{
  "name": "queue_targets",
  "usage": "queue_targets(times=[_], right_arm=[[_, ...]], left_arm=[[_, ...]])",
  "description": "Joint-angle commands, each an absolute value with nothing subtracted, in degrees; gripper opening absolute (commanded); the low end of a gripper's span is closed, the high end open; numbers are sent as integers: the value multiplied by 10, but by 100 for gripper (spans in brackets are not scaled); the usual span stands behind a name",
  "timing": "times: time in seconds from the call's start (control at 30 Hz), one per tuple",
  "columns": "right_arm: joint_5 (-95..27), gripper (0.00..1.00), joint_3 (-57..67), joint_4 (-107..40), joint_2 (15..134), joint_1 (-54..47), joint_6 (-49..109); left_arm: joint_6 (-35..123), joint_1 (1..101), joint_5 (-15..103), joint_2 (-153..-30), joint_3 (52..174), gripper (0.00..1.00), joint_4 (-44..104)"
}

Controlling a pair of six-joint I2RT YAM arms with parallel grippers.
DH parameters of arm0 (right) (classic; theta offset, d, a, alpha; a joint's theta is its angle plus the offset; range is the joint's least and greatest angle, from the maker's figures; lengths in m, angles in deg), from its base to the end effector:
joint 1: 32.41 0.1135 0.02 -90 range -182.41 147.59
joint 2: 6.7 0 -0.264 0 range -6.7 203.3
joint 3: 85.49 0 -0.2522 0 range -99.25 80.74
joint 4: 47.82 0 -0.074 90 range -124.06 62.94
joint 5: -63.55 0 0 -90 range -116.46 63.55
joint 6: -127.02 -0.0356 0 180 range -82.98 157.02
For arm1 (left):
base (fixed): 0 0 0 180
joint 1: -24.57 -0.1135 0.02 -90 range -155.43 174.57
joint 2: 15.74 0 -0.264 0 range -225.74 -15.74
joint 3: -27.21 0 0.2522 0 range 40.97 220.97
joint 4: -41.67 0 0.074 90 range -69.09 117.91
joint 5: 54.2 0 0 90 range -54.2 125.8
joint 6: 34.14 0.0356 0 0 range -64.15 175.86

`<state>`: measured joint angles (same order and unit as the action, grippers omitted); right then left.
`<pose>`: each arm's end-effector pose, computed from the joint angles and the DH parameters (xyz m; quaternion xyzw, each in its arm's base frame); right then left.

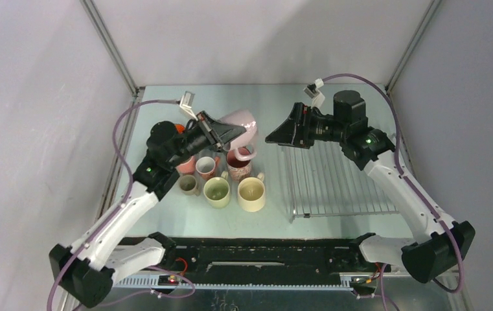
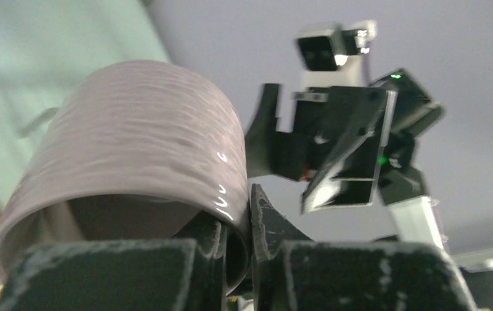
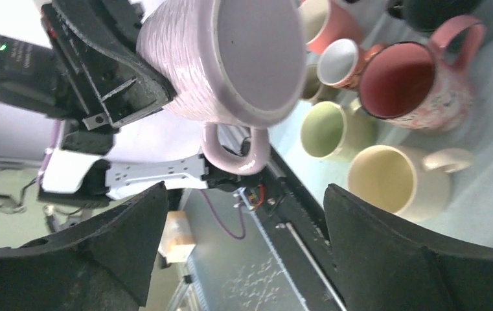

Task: Unload the cups from the dish rack
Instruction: Place the cup at the center of the board.

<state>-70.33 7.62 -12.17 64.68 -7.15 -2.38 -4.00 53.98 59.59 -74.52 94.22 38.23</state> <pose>0.2357 0.1385 0.3968 -0.1187 0.7810 0.5429 0.2850 0.2011 -0.1299 0.3843 -0.0276 0.6790 -0.6053 0.4145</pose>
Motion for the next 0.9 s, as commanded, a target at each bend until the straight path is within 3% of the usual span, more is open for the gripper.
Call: queue_targets(times=[0.0,0.37,0.5,0.87], right_arm=[[-600,97,73,-47,609,-70,44],[-512,98,80,8,585,-67,98],[-511,98,88,5,588,-67,101],[-503,98,95,8,595,-67,119]], left_arm=[[77,529,486,-661,976,0,199],[138,509,179,-575,1029,0,-227],[140,487,91,-579,1025,0,-303],[167,369,145,-633,924,0,-259]])
